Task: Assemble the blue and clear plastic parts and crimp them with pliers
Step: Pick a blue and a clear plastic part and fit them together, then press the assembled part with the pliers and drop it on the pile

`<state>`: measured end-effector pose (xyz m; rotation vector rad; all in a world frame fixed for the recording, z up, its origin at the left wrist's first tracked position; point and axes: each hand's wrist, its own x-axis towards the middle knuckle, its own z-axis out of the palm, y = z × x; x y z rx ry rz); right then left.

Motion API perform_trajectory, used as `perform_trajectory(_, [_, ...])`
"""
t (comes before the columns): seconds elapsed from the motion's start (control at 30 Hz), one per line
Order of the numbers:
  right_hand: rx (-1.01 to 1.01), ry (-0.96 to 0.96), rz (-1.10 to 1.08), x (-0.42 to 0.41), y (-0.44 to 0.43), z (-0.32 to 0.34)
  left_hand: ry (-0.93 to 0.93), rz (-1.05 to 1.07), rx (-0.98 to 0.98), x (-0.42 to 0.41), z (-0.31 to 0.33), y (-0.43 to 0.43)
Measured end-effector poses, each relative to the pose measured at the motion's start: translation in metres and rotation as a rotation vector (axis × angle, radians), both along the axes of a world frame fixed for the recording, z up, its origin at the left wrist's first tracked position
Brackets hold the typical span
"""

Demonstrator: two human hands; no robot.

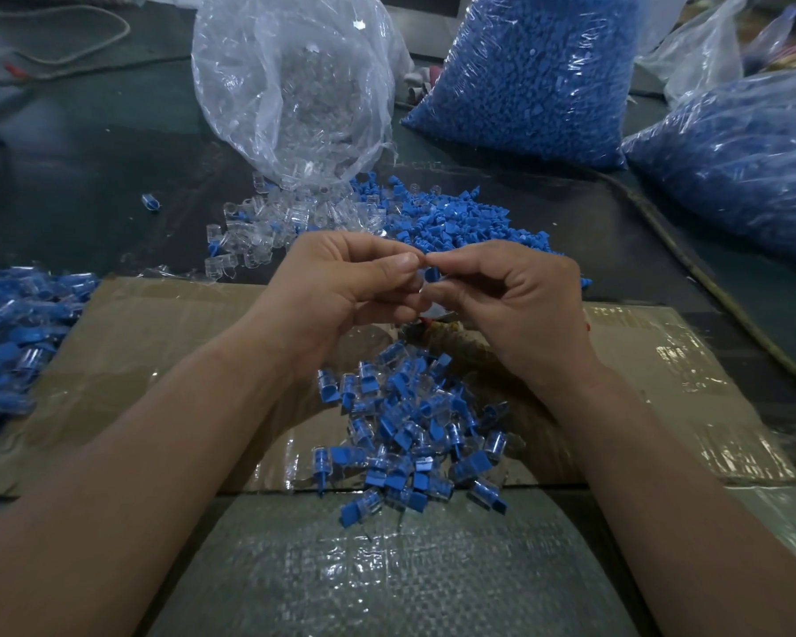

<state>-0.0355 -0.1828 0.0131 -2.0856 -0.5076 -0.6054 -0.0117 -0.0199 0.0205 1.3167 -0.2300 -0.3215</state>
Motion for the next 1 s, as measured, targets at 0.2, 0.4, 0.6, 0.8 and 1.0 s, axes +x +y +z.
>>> perform_trajectory(0.2, [0.001, -0.023, -0.004, -0.0013, 0.0008, 0.0023, 0.019, -0.026, -0.007, 0.0005, -0.0012, 0.0008])
perform_trajectory(0.4, [0.003, -0.007, -0.002, -0.0019, 0.0017, 0.0023, 0.029, -0.036, -0.021, -0.0007, -0.0013, 0.0003])
perform_trajectory(0.6, [-0.021, -0.013, 0.011, -0.0030, 0.0019, 0.0034, 0.035, -0.070, 0.003, 0.0003, 0.0009, 0.0026])
perform_trajectory(0.8, [-0.084, -0.049, 0.004, -0.0027, 0.0024, 0.0038, 0.005, -0.049, 0.060, -0.0017, 0.0002, 0.0018])
perform_trajectory(1.0, [-0.145, -0.088, 0.011, -0.0019, 0.0043, 0.0043, -0.054, 0.003, 0.152, -0.0042, 0.0011, 0.0010])
